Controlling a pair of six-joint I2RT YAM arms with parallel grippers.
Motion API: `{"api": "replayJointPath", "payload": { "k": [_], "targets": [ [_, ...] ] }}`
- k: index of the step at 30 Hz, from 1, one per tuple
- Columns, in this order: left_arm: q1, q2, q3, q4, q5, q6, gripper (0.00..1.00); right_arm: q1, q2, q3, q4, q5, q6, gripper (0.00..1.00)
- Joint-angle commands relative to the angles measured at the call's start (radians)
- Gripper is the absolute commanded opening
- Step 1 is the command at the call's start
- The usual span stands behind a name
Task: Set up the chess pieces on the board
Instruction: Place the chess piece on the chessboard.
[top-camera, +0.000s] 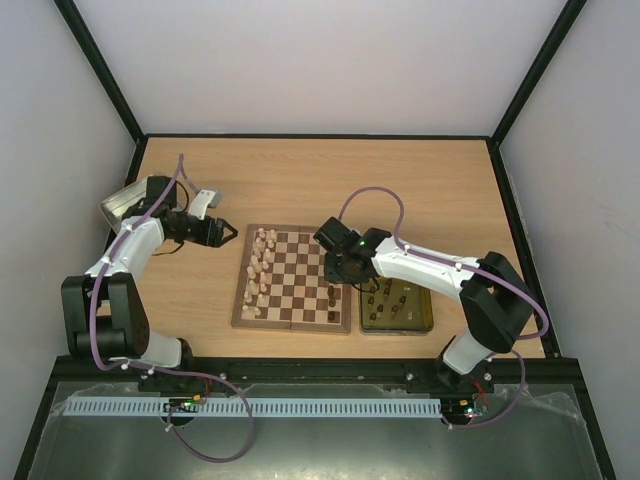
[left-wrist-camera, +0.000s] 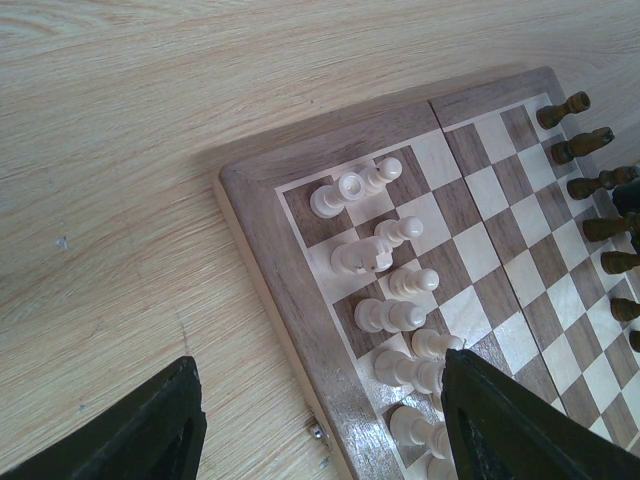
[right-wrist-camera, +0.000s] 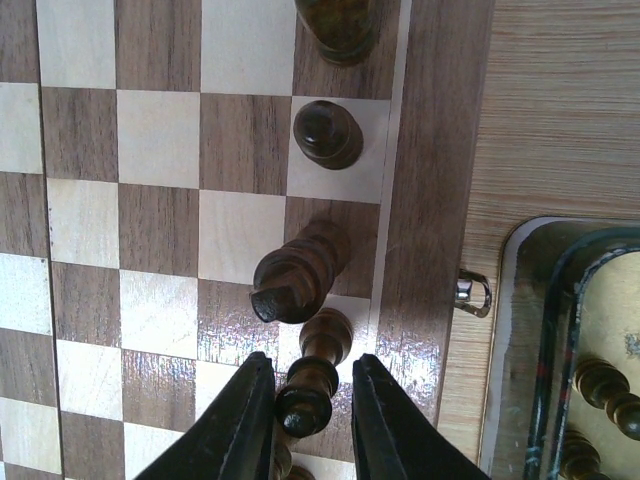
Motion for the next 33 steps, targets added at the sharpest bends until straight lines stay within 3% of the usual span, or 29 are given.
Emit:
{"api": "replayJointPath", "payload": {
  "k": [1,7,20,28,33],
  "targets": [
    [-0.002,0.008,-0.017,-0.002,0.009,0.01,0.66,0.009,0.005,0.018,-0.009,0.013,-0.003,0.21],
    [-0.002,0.01,-0.018,0.0,0.007,0.011,0.66,0.009,0.0,0.023,-0.013,0.017,-0.001,0.29],
    [-0.003,0.01,-0.017,-0.002,0.006,0.007,0.66,0.01,-0.04,0.026,-0.027,0.038,0.006,0.31],
    [-0.003,0.013,-0.019,-0.001,0.001,0.005,0.66,0.009,-0.065,0.011,-0.031,0.032,0.016,0.42],
    [-0.004,0.016,-0.018,0.0,0.001,0.004,0.66,0.009,-0.078,-0.001,-0.023,0.018,0.025,0.43]
  ]
}}
